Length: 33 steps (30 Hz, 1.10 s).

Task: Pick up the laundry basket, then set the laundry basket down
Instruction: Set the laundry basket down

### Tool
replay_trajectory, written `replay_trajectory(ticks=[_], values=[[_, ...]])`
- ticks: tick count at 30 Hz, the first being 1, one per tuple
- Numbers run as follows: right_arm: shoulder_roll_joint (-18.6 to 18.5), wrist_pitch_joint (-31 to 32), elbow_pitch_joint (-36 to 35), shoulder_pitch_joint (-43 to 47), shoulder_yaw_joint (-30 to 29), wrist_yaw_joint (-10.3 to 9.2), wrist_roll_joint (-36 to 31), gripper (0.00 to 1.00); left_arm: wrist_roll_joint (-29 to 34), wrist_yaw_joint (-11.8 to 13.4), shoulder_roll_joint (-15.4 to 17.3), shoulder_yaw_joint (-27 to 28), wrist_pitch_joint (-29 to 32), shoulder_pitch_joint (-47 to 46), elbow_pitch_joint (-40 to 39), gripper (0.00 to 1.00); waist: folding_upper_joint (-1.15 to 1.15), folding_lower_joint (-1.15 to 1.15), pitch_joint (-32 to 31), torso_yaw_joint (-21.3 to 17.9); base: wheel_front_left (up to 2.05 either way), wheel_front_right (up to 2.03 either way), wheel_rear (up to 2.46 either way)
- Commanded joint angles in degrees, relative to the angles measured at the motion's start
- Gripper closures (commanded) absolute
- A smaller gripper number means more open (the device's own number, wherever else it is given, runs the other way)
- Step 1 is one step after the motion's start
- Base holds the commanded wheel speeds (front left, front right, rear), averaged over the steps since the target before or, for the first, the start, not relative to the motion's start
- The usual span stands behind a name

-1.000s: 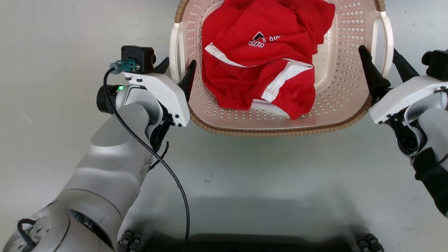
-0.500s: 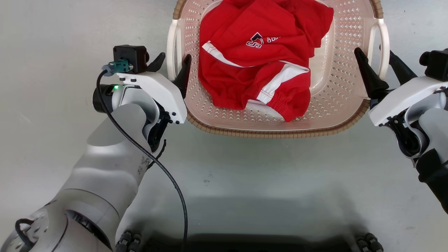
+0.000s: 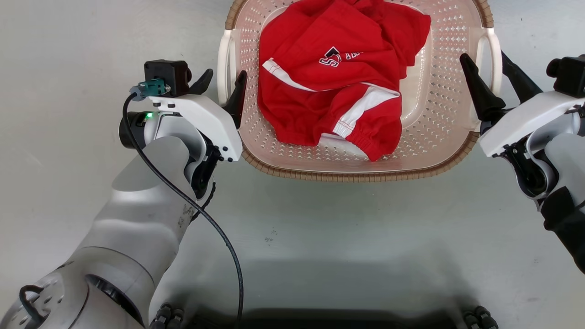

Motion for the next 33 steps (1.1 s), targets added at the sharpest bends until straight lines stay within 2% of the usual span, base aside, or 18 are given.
replay_trajectory(ticks=[1,18,33], values=[[-0.1,-0.4,-0.3,2.3,0.6,-0.2,0.2,0.0,-0.4,0.3,1.6,0.4,-0.4,0.9,-0.2,0.0,0.0,-0.01,-0.1,0.0,0.0,0.0,0.0],[1.4,-0.4,4.2,2.0,-1.7,-0.2,-1.4,0.0,-3.2,0.3,2.5,0.4,-0.5,3.6,1.8,0.0,0.0,-0.01,-4.4,-0.7,0.0,0.0,0.0],[3.8,-0.4,9.9,3.2,-2.5,-0.2,-3.1,0.0,-4.9,0.3,3.6,0.7,0.2,8.4,2.9,0.0,0.0,-0.01,-13.1,-0.7,0.0,0.0,0.0]])
